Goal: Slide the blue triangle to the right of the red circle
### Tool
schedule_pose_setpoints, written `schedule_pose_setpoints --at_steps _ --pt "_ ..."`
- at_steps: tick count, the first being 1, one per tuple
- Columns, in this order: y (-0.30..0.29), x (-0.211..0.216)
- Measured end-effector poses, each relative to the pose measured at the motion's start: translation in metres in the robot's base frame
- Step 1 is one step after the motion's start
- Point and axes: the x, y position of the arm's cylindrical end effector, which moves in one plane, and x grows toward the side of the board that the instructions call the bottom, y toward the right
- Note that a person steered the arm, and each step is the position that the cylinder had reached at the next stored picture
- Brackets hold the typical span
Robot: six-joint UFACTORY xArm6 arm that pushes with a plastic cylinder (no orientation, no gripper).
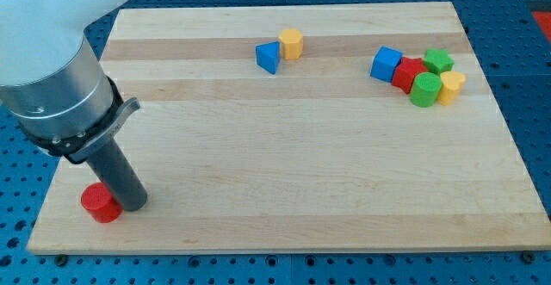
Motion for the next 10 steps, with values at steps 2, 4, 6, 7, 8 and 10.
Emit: schedule_pose_setpoints --at_steps 2,4,6,7,8,10 --pt "0.101 -0.058" --pt "0.212 -0.178" --pt "0.26 -0.28" --pt "0.242 -0.282" --pt "0.212 -0.282" --pt "0.174 -0.265"
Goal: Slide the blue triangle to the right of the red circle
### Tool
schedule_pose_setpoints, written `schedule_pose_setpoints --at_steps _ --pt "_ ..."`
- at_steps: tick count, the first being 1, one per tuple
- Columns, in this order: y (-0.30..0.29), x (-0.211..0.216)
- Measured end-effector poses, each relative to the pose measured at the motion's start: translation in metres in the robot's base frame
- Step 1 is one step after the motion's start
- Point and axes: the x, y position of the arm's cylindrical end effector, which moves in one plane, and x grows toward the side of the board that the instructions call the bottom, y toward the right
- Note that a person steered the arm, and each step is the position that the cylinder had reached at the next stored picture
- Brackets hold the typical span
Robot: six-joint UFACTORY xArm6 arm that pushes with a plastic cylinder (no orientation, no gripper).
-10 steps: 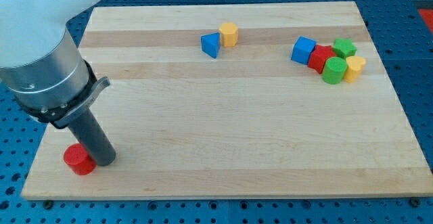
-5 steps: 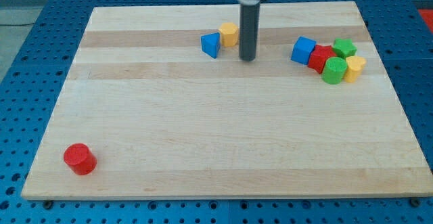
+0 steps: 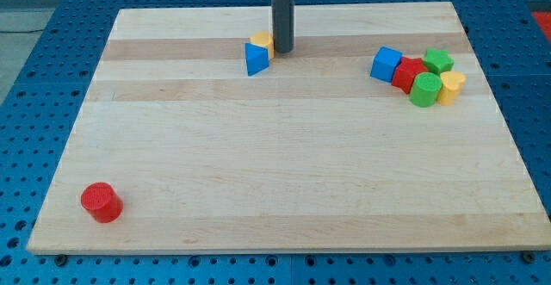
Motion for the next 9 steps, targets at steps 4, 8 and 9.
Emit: schedule_pose_setpoints --at_steps 4,8,9 --pt "-0.068 0.061" --pt "-0.11 0.146" --pt "-0.111 0.164"
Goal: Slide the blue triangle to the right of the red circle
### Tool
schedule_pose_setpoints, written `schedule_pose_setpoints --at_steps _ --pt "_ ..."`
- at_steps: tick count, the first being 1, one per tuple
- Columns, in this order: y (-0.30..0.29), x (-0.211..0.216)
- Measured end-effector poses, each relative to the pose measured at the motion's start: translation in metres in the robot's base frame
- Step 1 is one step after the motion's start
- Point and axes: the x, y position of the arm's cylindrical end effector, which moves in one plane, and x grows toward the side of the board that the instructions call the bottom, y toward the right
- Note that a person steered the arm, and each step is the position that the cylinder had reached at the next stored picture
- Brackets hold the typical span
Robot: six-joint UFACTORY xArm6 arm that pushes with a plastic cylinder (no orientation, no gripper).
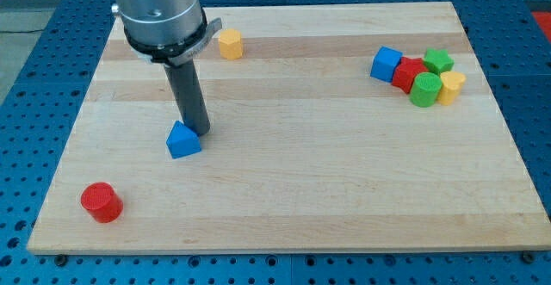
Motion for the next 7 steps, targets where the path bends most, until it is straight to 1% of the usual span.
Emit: schedule_pose_setpoints --at_steps 2,5,7 --pt "-0.029 0.014" --pt "-0.033 0.066" --pt "-0.043 0.086"
